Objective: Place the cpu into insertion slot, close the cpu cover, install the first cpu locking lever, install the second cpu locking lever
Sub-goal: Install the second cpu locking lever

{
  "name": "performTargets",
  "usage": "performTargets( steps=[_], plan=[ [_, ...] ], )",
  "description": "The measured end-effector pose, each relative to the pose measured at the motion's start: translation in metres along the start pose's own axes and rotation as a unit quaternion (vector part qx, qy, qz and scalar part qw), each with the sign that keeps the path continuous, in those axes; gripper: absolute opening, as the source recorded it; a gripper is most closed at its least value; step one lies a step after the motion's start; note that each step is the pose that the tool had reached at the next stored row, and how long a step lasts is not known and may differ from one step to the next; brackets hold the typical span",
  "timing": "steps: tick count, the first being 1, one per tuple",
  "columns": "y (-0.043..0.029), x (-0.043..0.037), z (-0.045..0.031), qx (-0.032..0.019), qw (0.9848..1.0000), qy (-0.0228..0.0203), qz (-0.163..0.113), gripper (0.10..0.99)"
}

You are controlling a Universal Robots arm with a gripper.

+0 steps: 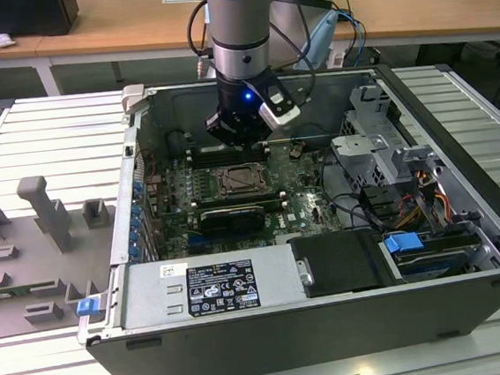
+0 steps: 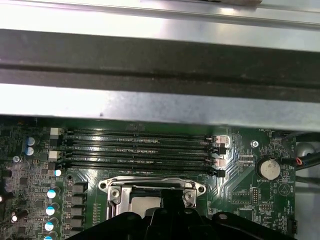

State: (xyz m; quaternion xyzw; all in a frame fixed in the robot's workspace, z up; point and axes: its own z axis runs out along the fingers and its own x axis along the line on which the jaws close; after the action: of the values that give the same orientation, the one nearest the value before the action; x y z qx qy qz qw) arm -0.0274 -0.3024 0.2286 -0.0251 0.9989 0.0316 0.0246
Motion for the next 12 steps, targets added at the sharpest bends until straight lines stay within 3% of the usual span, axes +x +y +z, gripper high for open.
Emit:
performTargets(
  steps=[6, 12],
  plan=[
    [0.0, -0.0002, -0.0033, 0.0017, 1.0, 0.0, 0.0, 0.106],
    [-0.0046, 0.0001, -0.0037, 0.0019, 1.0, 0.0001, 0.0, 0.106]
  ],
)
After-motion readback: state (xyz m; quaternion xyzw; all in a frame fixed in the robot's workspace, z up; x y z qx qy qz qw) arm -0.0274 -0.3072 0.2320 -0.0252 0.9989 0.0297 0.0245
